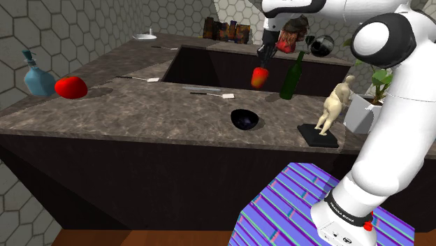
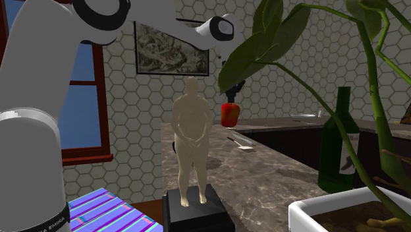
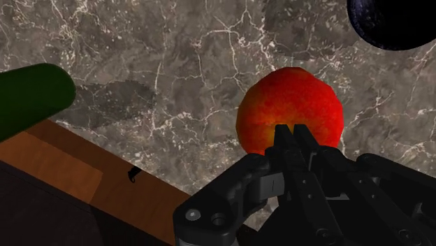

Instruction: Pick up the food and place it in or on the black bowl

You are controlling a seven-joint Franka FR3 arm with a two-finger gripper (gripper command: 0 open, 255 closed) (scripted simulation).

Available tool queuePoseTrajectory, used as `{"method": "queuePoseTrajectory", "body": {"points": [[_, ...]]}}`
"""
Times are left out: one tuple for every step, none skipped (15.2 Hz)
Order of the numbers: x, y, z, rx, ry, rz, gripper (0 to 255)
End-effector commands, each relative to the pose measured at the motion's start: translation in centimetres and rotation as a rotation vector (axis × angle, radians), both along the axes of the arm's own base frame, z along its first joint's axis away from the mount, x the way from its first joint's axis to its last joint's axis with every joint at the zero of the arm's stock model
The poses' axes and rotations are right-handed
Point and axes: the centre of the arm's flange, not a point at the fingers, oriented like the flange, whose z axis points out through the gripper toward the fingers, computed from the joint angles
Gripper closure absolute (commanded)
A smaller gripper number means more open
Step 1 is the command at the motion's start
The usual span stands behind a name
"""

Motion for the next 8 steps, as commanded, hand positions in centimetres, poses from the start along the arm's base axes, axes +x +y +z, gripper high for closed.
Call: {"method": "queuePoseTrajectory", "body": {"points": [[0.0,0.0,1.0,0.0,0.0,0.0,255],[0.0,0.0,1.2,0.0,0.0,0.0,255],[-0.5,1.1,1.6,0.0,0.0,0.0,255],[-1.1,2.3,2.0,0.0,0.0,0.0,255],[-1.7,3.4,2.4,0.0,0.0,0.0,255],[-2.3,4.5,2.8,0.0,0.0,0.0,255],[-2.8,5.6,3.2,0.0,0.0,0.0,255],[-3.4,6.7,3.6,0.0,0.0,0.0,255]]}}
